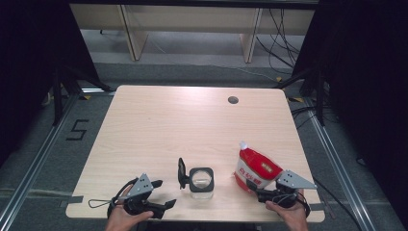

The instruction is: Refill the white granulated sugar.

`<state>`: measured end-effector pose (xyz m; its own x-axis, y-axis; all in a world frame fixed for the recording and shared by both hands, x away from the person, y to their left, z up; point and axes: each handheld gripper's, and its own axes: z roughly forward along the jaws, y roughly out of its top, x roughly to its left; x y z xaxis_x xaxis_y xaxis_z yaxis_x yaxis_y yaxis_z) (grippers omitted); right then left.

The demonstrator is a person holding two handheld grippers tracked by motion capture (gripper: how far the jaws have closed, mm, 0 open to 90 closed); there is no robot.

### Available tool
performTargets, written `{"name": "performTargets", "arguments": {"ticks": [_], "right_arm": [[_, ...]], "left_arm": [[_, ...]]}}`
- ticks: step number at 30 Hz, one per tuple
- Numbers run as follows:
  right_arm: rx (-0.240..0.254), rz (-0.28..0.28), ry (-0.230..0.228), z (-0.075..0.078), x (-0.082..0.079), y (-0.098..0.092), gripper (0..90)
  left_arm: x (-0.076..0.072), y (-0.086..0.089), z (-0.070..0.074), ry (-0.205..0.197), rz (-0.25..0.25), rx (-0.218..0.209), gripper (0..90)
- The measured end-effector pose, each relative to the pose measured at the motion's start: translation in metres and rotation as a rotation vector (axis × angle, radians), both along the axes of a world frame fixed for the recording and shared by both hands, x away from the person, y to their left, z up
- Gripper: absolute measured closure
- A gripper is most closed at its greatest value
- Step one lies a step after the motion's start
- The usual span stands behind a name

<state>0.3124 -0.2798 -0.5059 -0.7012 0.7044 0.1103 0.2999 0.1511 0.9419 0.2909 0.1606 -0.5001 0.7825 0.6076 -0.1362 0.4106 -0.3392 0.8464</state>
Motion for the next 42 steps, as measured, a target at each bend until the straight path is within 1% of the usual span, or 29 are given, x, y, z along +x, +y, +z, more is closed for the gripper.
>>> {"name": "performTargets", "arguments": {"ticks": [1, 2, 3, 5, 7, 11, 12, 13, 14, 16, 17, 20, 21, 22, 24, 26, 27, 28, 29, 30, 31, 33, 35, 36, 37, 38, 39, 40, 42], "right_arm": [[0.014, 0.005, -0.008, -0.001, 0.000, 0.001, 25.3], [0.028, 0.002, 0.004, -0.001, -0.001, 0.001, 25.3], [0.016, -0.005, -0.004, -0.002, 0.000, 0.002, 24.6], [0.010, 0.011, -0.008, -0.003, 0.001, -0.001, 23.4], [-0.006, -0.010, -0.007, -0.004, 0.002, 0.001, 22.0], [-0.012, -0.004, 0.003, -0.006, 0.002, 0.002, 21.2], [-0.001, -0.008, -0.019, -0.007, 0.003, 0.003, 20.7], [-0.031, -0.009, -0.037, -0.006, 0.004, 0.001, 20.2], [0.003, -0.008, 0.003, -0.007, 0.002, 0.004, 19.4], [0.005, 0.020, -0.010, -0.008, 0.003, 0.005, 18.4], [0.003, 0.029, -0.008, -0.008, 0.003, 0.005, 18.4], [0.000, 0.021, -0.023, -0.008, 0.003, 0.005, 19.6], [-0.020, 0.020, -0.033, -0.008, 0.003, 0.004, 20.5], [-0.027, 0.018, -0.017, -0.009, 0.002, 0.005, 20.5], [-0.029, 0.020, -0.014, -0.009, 0.003, 0.006, 20.5], [-0.009, 0.022, -0.013, -0.009, 0.003, 0.006, 20.2], [-0.024, 0.002, -0.013, -0.010, 0.003, 0.006, 20.0], [-0.011, -0.003, 0.012, -0.009, 0.001, 0.008, 19.9], [-0.014, 0.004, 0.004, -0.009, 0.003, 0.008, 19.7], [-0.006, -0.004, 0.020, -0.010, 0.003, 0.009, 19.2], [-0.020, 0.026, 0.020, -0.009, 0.007, 0.008, 19.1], [-0.005, 0.012, 0.031, -0.010, 0.008, 0.011, 21.1], [-0.028, 0.040, -0.004, -0.010, 0.012, 0.010, 21.6], [0.001, 0.023, 0.047, -0.010, 0.009, 0.013, 22.6], [0.011, 0.035, 0.052, -0.010, 0.010, 0.014, 23.2], [-0.031, 0.042, 0.032, -0.009, 0.013, 0.011, 23.7], [-0.043, 0.045, 0.021, -0.010, 0.015, 0.011, 25.0], [-0.023, 0.046, 0.088, -0.010, 0.013, 0.013, 26.3], [-0.030, 0.062, 0.069, -0.009, 0.015, 0.012, 27.5]], "left_arm": [[0.001, 0.001, 0.001, -0.005, -0.007, 0.013, 16.3], [0.000, 0.001, 0.000, 0.008, 0.015, -0.005, 16.3], [0.000, 0.001, 0.000, 0.007, 0.014, -0.022, 16.2], [0.001, 0.002, 0.001, -0.003, 0.006, -0.001, 16.3], [0.001, 0.002, 0.001, -0.010, 0.004, 0.007, 16.3], [-0.001, 0.001, 0.000, 0.011, 0.015, 0.001, 16.3], [0.000, 0.001, 0.000, 0.003, 0.012, -0.001, 16.3], [0.000, 0.001, 0.000, 0.008, 0.019, -0.004, 16.3], [0.000, 0.002, 0.000, 0.000, 0.016, 0.005, 16.4], [0.000, 0.001, 0.000, 0.009, 0.016, -0.001, 16.5], [0.001, 0.002, 0.000, -0.012, -0.001, 0.007, 16.5], [0.001, 0.002, 0.000, -0.011, -0.001, 0.010, 16.6], [-0.001, 0.000, 0.000, 0.008, 0.017, -0.004, 16.7], [0.000, 0.002, 0.001, -0.009, 0.000, 0.007, 16.7], [0.000, 0.001, 0.000, 0.010, 0.020, -0.004, 16.8], [0.000, 0.001, 0.000, 0.006, 0.014, 0.005, 16.8], [0.000, 0.000, 0.000, -0.004, 0.008, 0.000, 16.9], [0.000, 0.000, 0.000, -0.004, 0.010, -0.001, 16.9], [0.001, 0.002, 0.000, -0.012, 0.000, 0.013, 16.9], [0.001, 0.000, 0.000, -0.009, 0.011, -0.005, 17.0], [0.001, 0.000, 0.000, -0.009, 0.011, -0.004, 17.0], [0.000, 0.001, 0.000, 0.004, 0.018, 0.000, 17.0], [0.001, 0.002, 0.001, -0.016, 0.010, 0.012, 17.0], [0.001, 0.002, 0.000, -0.016, 0.010, 0.012, 17.0], [0.000, 0.000, 0.000, 0.006, 0.022, -0.006, 17.0], [0.000, 0.000, 0.000, 0.005, 0.022, -0.004, 17.0], [0.000, 0.001, 0.000, 0.005, 0.019, 0.001, 17.1], [0.000, 0.001, 0.000, 0.004, 0.020, -0.001, 17.1], [0.001, 0.002, 0.001, -0.015, 0.003, 0.013, 17.2]]}}
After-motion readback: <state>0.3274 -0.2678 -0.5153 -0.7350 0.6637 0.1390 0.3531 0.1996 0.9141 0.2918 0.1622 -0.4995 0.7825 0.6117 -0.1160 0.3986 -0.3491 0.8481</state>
